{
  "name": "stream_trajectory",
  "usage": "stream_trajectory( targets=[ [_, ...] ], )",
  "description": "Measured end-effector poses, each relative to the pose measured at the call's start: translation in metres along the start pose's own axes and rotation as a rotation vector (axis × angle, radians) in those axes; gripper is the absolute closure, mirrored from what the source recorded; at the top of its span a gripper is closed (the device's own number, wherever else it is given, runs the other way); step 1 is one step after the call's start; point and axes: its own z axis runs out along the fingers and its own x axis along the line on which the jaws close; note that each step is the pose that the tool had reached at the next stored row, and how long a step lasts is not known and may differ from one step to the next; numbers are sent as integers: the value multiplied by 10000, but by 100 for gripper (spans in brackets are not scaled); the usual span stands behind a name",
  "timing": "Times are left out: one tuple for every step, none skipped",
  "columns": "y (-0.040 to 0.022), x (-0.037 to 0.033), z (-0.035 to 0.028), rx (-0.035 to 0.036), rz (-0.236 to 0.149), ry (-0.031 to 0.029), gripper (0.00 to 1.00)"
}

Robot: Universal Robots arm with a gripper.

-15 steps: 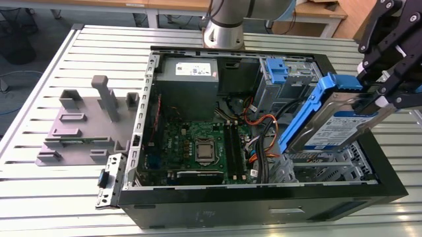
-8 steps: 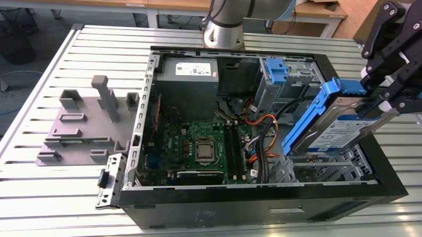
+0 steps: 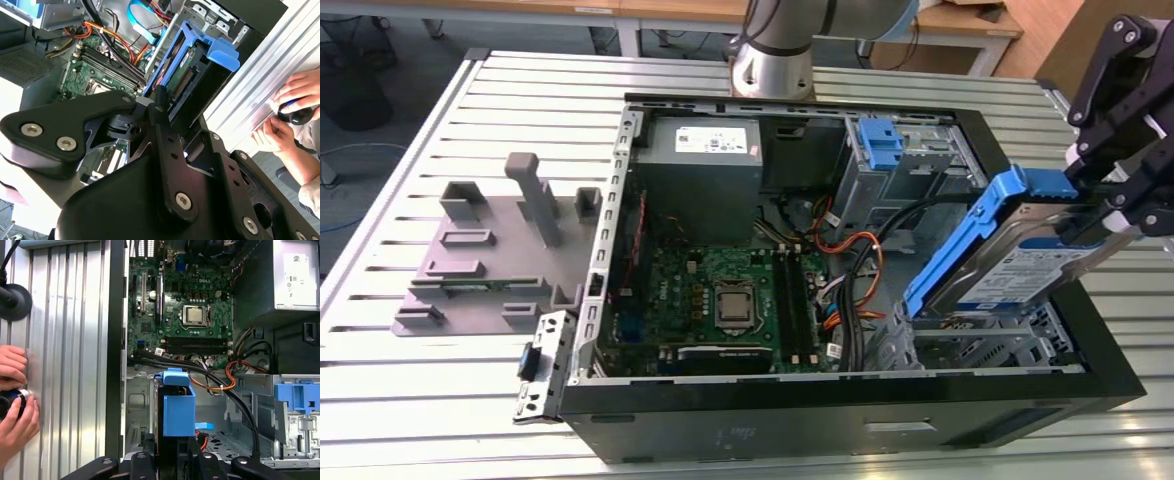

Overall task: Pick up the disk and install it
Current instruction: 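Pick up the disk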

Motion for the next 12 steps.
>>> stream_trajectory(
  targets=[
    [-3,2,16,0,1,-2,65],
    [-6,3,30,0,1,-3,65],
    [-13,4,39,1,-1,-4,65],
    [-22,4,44,1,0,-4,65],
    [-35,5,47,0,0,-4,65],
    [-46,5,49,1,0,-3,65],
    [-57,4,51,1,0,-2,65],
    [-66,4,55,1,0,-4,65],
    [-73,4,59,0,-1,-4,65],
    [-77,5,64,1,0,-3,65],
    [-77,5,69,1,1,-2,65],
    [-78,4,73,1,2,-4,65]
  ],
)
